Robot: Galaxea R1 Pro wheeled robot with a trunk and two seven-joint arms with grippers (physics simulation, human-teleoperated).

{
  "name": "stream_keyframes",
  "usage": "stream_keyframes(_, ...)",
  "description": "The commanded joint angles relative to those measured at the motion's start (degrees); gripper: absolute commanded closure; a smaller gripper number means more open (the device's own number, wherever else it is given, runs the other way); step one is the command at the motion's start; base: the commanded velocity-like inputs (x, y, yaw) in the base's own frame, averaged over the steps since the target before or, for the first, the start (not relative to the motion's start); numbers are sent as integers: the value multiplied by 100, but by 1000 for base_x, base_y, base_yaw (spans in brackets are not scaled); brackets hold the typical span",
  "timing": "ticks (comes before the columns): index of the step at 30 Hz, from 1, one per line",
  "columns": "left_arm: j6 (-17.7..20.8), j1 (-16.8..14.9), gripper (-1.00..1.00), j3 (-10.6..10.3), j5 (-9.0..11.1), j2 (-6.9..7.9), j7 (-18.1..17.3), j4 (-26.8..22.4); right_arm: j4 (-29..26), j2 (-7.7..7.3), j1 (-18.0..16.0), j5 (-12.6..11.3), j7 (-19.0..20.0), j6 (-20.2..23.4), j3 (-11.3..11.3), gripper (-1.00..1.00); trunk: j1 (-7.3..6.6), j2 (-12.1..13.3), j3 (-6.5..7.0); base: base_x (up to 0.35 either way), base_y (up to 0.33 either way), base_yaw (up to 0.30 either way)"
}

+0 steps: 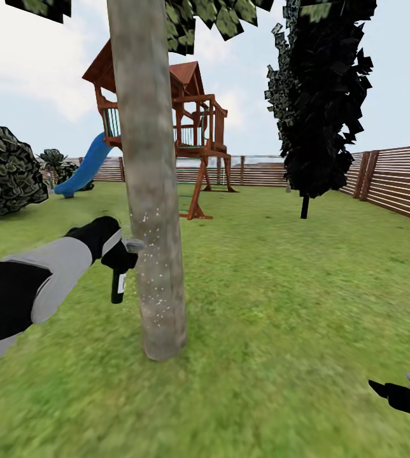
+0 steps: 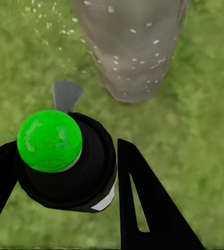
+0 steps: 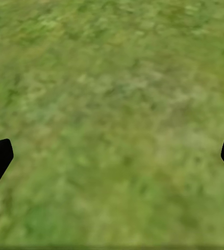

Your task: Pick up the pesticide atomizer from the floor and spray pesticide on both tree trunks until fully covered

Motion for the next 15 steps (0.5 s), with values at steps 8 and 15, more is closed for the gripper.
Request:
stream_keyframes(8, -852, 1166, 100, 4, 27, 8, -2, -5, 1, 0, 0, 0, 3, -6, 3, -100, -1, -1, 2, 0, 0, 0)
stream_keyframes(15, -1335, 2050, 100, 35, 59, 8, 7, -5, 0, 6, 0, 451, 3, -35, 3, -100, -1, -1, 2, 0, 0, 0)
